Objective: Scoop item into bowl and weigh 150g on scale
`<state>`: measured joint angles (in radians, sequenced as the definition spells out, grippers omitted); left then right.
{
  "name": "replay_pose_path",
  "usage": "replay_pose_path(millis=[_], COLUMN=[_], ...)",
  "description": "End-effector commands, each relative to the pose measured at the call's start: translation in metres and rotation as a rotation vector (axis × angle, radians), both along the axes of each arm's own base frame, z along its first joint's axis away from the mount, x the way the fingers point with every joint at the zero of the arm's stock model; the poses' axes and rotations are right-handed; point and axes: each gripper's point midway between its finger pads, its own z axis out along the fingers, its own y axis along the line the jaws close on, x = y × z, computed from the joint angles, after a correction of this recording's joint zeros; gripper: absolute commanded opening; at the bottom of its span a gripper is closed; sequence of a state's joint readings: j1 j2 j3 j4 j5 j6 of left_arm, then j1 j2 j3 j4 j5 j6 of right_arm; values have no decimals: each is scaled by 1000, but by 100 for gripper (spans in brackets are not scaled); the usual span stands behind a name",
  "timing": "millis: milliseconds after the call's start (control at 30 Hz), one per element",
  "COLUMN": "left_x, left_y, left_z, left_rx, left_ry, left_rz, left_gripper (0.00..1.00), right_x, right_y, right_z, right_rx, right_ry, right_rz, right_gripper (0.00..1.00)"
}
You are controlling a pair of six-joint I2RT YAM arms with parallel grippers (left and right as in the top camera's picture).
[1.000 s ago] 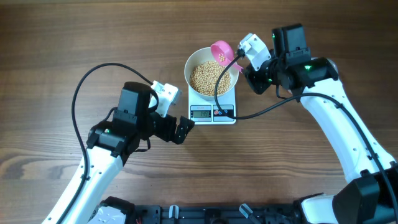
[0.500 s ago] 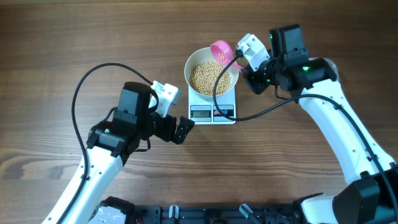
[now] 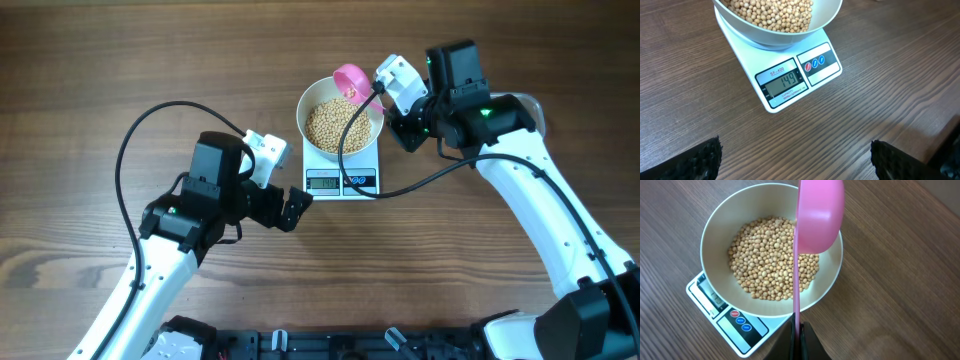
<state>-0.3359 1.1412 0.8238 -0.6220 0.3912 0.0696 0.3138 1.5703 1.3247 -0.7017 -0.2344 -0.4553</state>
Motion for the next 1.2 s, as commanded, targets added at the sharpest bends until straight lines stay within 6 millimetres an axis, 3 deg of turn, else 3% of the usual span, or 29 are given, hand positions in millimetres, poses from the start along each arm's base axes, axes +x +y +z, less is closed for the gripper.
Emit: replay_pose_path(millis=[0, 1167], left_x=[-2, -2], left_y=[-3, -3], left_z=[-2, -2], left_rx=[-6, -6], left_ry=[5, 5], left_rz=[-15, -15], left_gripper=[100, 100], right_x=[3, 3], right_y=[3, 3], right_z=[20, 20], right_rx=[4, 17], right_ry=[-67, -58], right_rz=[15, -4], right_gripper=[4, 4])
